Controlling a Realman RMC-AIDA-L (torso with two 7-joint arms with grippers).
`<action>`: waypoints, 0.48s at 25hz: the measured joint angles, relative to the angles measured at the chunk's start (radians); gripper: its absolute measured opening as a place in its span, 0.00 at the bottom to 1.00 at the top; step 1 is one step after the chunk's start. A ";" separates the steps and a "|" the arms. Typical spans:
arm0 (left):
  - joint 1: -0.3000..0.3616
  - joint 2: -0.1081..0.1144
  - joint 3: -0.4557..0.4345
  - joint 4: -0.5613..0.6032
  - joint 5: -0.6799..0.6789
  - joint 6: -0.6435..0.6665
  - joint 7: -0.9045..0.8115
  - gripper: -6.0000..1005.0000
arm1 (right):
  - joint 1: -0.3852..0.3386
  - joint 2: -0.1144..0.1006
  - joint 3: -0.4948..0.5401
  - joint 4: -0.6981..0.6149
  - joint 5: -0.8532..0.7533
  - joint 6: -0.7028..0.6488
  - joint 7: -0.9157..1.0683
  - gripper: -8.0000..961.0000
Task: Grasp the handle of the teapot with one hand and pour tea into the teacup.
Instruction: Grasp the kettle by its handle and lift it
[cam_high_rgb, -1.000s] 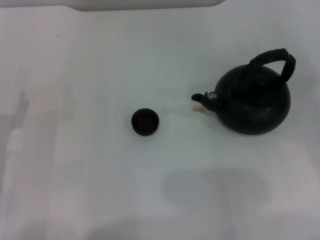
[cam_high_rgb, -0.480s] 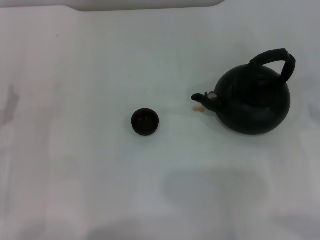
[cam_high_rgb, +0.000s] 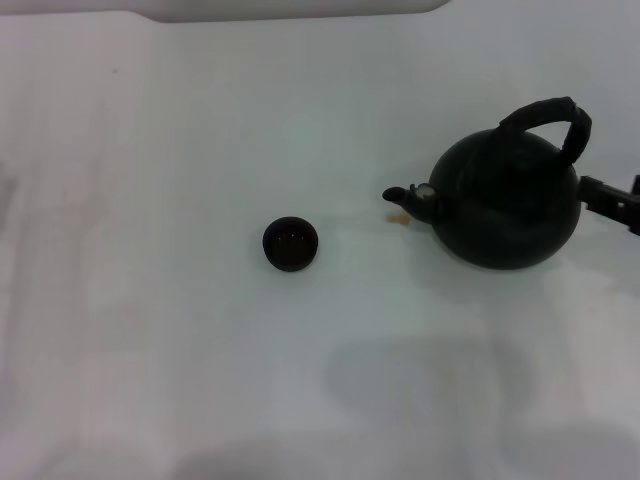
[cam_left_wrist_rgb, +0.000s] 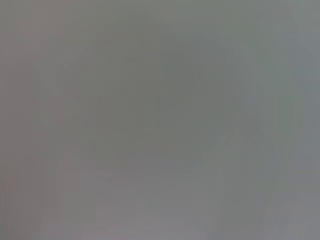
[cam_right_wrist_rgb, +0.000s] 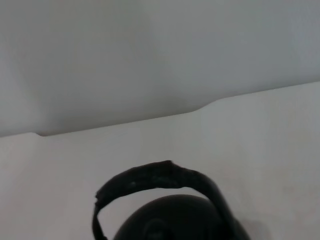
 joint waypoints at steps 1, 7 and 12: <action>-0.001 0.001 0.000 0.000 -0.008 0.000 -0.001 0.89 | 0.001 0.000 -0.016 0.004 -0.001 -0.018 0.005 0.81; -0.011 0.002 0.000 0.018 -0.035 -0.001 -0.006 0.89 | 0.076 -0.003 -0.075 0.091 0.002 -0.137 0.030 0.81; -0.015 0.000 0.000 0.025 -0.037 -0.003 -0.007 0.89 | 0.147 -0.004 -0.077 0.164 -0.001 -0.190 0.046 0.81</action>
